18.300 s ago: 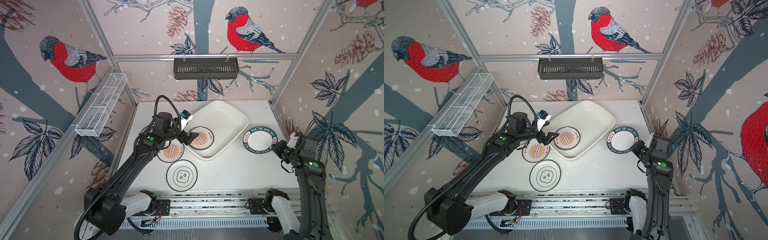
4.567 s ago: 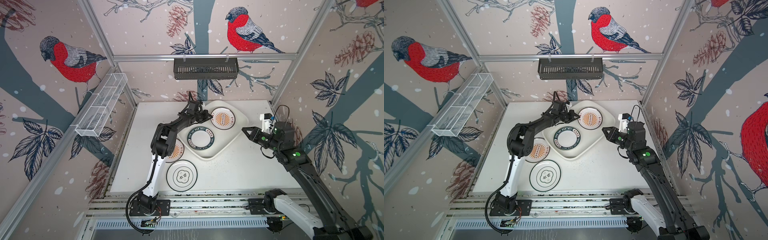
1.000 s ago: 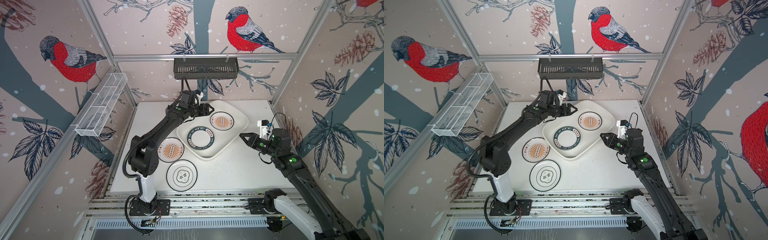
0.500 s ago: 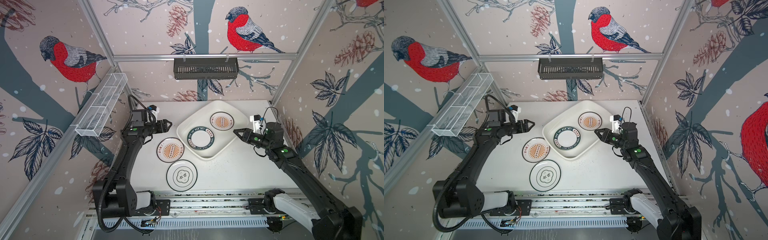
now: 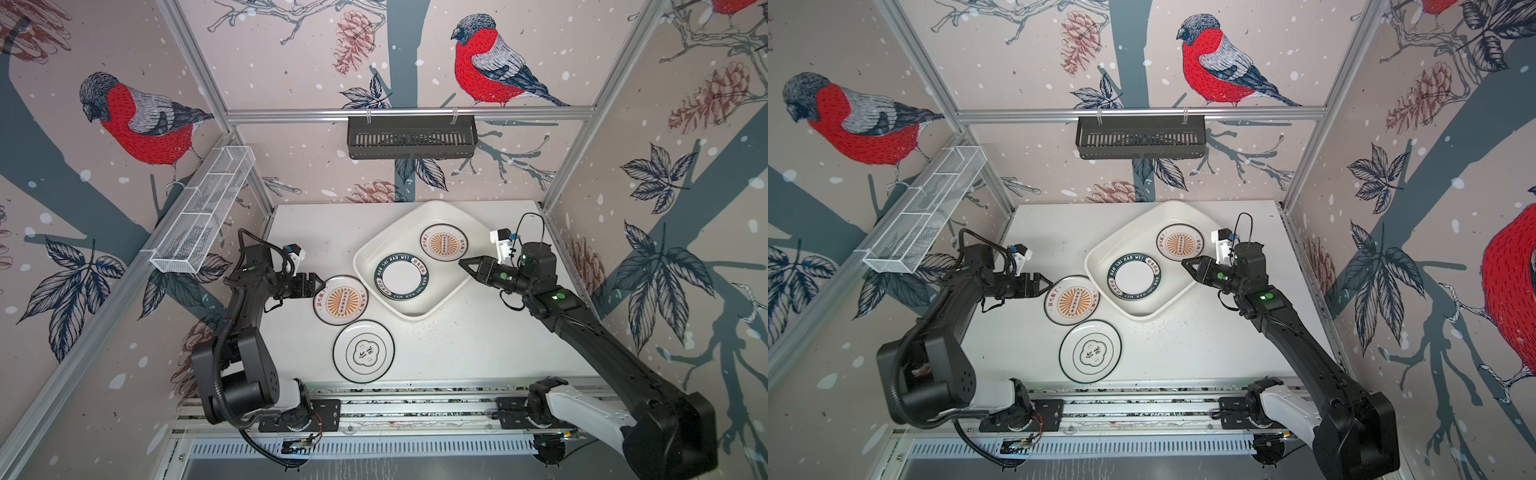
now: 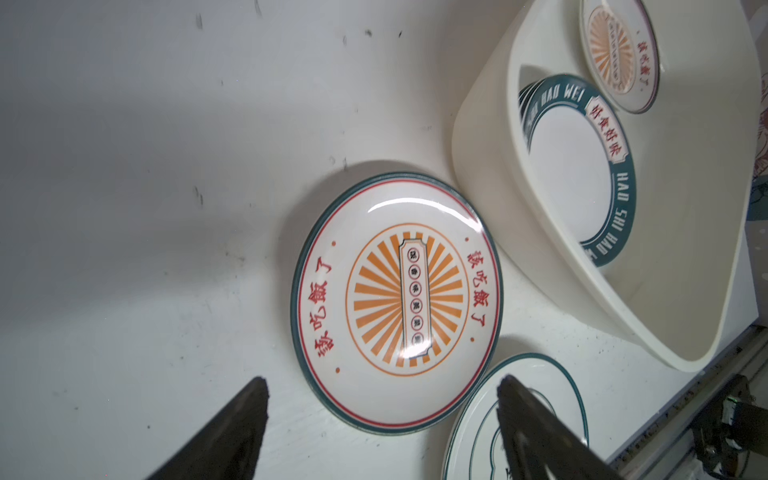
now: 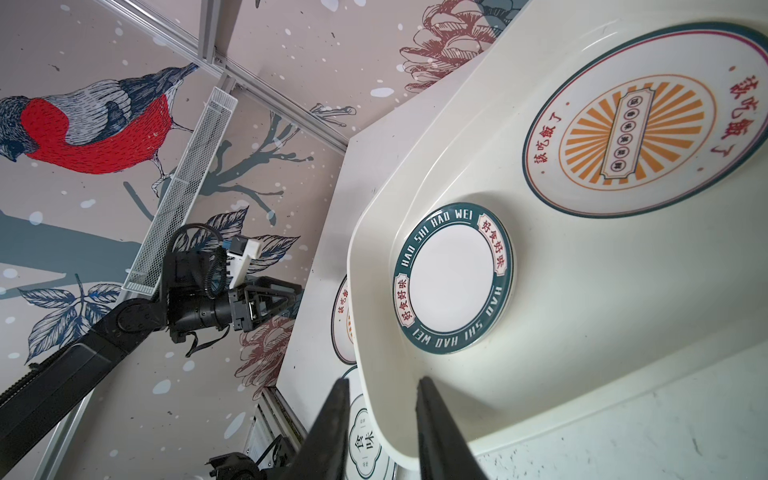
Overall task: Place the plates into the plastic bin on the countertop
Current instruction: 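Move the left gripper to the sunburst plate lying on the table beside the bin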
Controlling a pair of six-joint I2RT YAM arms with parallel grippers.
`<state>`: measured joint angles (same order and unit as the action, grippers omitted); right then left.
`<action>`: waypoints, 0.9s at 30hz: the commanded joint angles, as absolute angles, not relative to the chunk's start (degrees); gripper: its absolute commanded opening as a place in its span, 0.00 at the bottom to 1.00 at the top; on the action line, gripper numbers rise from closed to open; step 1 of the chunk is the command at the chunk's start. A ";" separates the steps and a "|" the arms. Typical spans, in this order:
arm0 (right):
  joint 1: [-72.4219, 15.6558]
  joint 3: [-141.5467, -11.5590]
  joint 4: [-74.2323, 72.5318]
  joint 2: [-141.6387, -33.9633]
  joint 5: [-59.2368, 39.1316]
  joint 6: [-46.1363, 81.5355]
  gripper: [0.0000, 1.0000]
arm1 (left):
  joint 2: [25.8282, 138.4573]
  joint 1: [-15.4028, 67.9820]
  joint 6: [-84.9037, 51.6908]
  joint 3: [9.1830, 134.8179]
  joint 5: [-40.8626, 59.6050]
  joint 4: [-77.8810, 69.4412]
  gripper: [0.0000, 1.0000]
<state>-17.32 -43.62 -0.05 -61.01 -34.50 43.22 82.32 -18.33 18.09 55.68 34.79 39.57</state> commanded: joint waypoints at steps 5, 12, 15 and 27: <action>-18.52 -44.30 -3.37 -62.41 -34.11 43.55 0.29 | 90.26 -22.19 28.75 59.49 35.41 44.38 0.86; -19.37 -44.87 -4.04 -63.61 -33.60 44.03 0.30 | 97.27 -22.83 34.33 60.59 35.08 44.83 0.80; -19.81 -45.26 -3.87 -63.75 -33.29 44.04 0.29 | 99.25 -22.82 36.46 61.49 36.39 45.88 0.78; -20.57 -44.21 -5.16 -63.68 -32.66 45.25 0.29 | 105.26 -22.85 36.74 65.54 39.23 46.86 0.69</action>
